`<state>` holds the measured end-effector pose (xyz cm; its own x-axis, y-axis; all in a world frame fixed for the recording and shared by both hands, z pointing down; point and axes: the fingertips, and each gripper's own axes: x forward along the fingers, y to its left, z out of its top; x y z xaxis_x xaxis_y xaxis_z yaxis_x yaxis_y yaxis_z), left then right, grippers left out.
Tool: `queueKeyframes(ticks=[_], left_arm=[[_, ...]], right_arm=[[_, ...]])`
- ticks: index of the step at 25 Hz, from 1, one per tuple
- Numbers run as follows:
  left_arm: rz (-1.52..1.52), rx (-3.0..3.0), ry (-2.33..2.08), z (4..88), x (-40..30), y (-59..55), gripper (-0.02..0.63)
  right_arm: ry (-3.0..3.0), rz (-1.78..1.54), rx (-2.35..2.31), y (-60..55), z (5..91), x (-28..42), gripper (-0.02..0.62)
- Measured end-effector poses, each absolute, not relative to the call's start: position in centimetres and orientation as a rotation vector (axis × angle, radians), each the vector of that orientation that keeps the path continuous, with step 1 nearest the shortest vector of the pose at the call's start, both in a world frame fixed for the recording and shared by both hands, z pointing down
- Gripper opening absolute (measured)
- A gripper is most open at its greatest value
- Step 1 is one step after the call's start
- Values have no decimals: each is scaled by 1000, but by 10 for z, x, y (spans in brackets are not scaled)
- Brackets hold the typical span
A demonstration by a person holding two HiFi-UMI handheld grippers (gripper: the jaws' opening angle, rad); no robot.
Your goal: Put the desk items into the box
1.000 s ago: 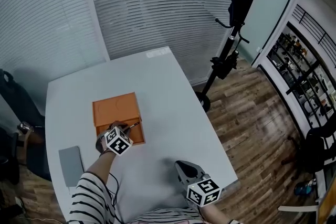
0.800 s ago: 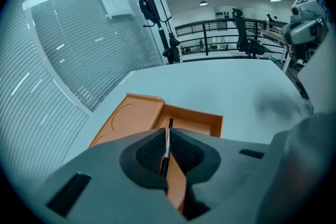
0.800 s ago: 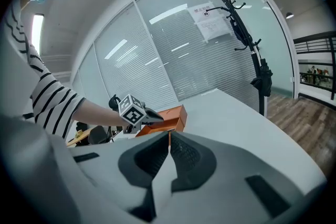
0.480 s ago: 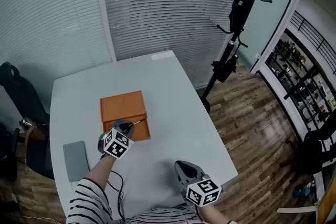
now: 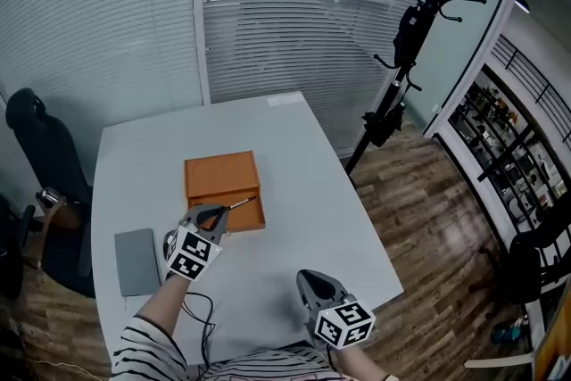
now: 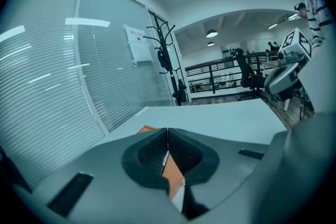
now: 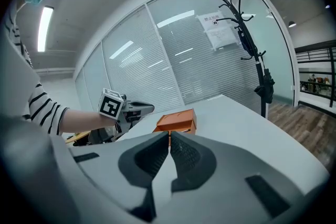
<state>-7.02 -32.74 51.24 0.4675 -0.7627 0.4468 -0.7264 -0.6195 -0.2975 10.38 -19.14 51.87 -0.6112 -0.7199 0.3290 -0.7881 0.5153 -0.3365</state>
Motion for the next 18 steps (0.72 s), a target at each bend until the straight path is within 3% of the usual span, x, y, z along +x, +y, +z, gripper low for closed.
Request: queueKeyframes(ticks=[18], left_arm=[[-501,-2748,1328,458,-103,-201,23]], right_arm=[[-2601,618,1447,-144,499,73,28]])
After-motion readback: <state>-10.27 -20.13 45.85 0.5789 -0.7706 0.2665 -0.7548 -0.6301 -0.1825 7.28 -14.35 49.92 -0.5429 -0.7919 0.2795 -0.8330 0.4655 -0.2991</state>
